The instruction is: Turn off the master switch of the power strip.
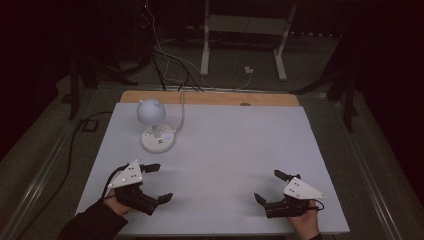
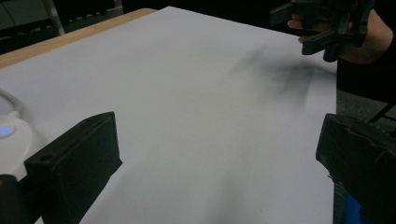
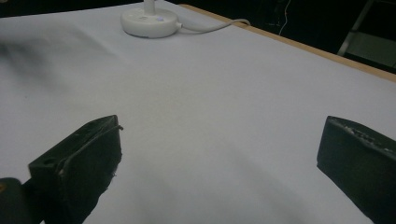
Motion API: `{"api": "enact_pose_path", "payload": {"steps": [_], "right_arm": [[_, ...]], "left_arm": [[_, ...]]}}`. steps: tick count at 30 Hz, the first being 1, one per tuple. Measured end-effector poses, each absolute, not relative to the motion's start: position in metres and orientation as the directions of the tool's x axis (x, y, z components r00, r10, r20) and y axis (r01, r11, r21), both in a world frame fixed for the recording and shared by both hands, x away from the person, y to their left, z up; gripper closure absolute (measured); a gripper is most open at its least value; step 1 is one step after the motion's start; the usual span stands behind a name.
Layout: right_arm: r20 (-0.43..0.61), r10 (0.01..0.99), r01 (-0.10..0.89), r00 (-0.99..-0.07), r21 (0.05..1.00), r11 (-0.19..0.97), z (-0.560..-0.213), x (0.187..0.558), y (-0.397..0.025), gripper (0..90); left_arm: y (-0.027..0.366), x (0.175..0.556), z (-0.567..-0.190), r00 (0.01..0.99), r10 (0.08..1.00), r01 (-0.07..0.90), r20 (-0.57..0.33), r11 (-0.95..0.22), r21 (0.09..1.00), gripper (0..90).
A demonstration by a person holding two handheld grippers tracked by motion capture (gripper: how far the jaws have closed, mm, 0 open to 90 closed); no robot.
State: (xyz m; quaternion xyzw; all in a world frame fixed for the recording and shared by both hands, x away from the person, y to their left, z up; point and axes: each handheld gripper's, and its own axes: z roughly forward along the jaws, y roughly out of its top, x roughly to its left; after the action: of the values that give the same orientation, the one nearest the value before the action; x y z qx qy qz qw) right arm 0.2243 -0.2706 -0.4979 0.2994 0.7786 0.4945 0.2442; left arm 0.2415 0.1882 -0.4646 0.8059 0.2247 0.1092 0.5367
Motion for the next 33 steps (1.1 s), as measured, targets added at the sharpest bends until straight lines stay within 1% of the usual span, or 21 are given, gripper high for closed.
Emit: {"api": "enact_pose_path", "payload": {"steps": [8, 12, 24, 33], "right_arm": [[-0.087, 0.710, 0.221, -0.699, 0.918, 0.330, -0.497, 0.224, -0.271, 0.0], [-0.084, 0.710, 0.221, -0.699, 0.919, 0.327, -0.497, 0.223, -0.271, 0.0], [-0.081, 0.710, 0.218, -0.700, 0.922, 0.320, -0.496, 0.222, -0.270, 0.0], [-0.078, 0.710, 0.217, -0.700, 0.924, 0.315, -0.495, 0.221, -0.270, 0.0]], "left_arm": [[0.184, 0.250, -0.458, 0.868, 0.491, 0.245, -0.066, -0.310, 0.919, 0.3], [0.183, 0.254, -0.454, 0.861, 0.501, 0.261, -0.087, -0.288, 0.921, 0.3], [0.180, 0.271, -0.451, 0.814, 0.574, 0.288, -0.089, -0.266, 0.920, 0.4], [0.173, 0.285, -0.454, 0.751, 0.654, 0.324, -0.087, -0.251, 0.912, 1.3]]}}
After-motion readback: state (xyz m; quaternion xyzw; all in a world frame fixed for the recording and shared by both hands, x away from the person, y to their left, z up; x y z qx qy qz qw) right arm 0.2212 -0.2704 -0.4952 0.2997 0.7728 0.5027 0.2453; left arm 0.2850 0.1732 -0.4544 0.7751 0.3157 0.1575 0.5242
